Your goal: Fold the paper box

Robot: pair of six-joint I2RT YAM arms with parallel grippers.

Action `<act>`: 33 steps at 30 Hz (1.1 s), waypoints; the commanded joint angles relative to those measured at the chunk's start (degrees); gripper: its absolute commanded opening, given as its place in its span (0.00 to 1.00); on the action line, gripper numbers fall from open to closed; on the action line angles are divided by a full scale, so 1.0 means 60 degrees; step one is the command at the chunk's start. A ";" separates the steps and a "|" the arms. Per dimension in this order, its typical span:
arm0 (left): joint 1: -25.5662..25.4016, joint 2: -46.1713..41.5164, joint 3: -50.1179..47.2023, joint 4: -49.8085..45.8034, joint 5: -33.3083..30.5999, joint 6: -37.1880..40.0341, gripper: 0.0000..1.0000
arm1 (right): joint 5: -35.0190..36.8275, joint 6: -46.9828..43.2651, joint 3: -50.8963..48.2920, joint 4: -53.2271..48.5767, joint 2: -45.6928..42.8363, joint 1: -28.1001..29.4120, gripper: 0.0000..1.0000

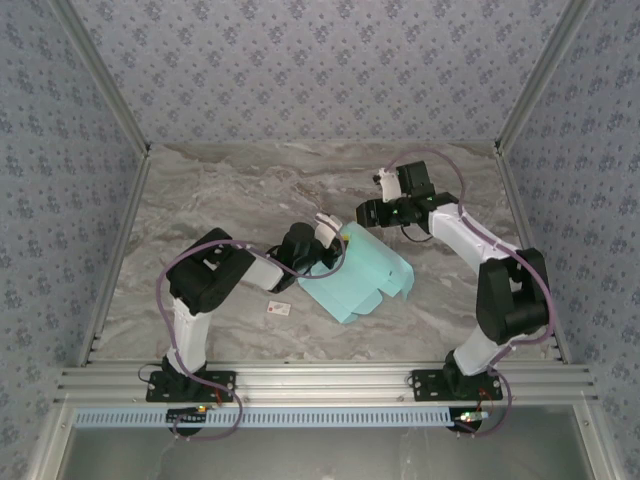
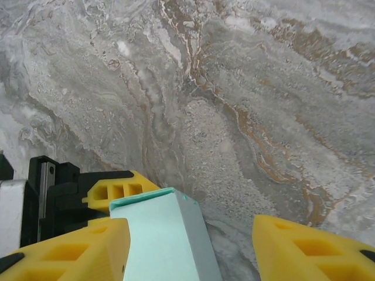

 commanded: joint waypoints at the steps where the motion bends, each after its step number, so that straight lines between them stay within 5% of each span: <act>1: -0.0028 0.0184 -0.0158 0.0746 -0.0019 0.0118 0.13 | -0.0690 0.0425 0.0600 -0.0461 0.0394 -0.0086 0.58; 19: -0.0023 0.0156 -0.0068 0.0461 0.0034 0.0135 0.17 | -0.0939 0.0397 0.0886 -0.0828 0.1570 0.0141 0.55; 33: -0.0015 0.0214 0.0050 0.0279 0.0223 0.0190 0.17 | 0.0121 0.0078 0.0580 -0.1246 0.1594 0.0470 0.54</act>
